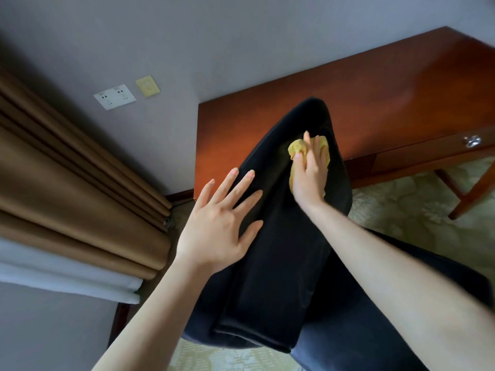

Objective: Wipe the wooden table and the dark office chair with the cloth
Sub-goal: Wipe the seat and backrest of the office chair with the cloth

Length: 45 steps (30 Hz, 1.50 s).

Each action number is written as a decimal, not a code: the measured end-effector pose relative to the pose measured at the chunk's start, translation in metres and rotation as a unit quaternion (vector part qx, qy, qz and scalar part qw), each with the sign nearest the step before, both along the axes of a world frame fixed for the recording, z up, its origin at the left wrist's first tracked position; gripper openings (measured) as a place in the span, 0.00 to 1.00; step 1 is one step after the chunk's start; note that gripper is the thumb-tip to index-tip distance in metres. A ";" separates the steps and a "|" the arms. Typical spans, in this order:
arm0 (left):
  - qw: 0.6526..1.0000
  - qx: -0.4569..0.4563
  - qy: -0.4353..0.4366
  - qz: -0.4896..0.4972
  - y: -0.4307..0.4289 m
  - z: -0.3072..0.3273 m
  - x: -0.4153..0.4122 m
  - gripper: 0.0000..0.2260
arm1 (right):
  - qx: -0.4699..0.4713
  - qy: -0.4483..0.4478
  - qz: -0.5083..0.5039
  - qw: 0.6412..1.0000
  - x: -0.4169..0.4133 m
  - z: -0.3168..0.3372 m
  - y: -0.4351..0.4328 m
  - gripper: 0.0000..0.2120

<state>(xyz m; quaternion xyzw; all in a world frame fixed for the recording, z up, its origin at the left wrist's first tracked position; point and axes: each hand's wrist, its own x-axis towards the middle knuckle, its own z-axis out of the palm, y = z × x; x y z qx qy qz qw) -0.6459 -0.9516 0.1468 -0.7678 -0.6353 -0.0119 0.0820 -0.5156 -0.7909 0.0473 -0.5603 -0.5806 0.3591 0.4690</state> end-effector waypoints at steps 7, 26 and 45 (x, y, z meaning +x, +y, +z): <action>0.999 0.020 -0.032 -0.016 0.004 0.000 -0.001 0.23 | -0.090 0.016 -0.080 0.993 0.006 0.011 0.054 0.23; 0.996 0.004 -0.069 -0.051 0.004 -0.001 -0.007 0.26 | 0.015 0.069 0.037 0.997 -0.037 -0.076 -0.231 0.22; 0.991 0.011 -0.081 -0.104 -0.013 -0.005 -0.011 0.21 | -0.079 0.137 -0.029 0.987 -0.052 -0.028 -0.220 0.19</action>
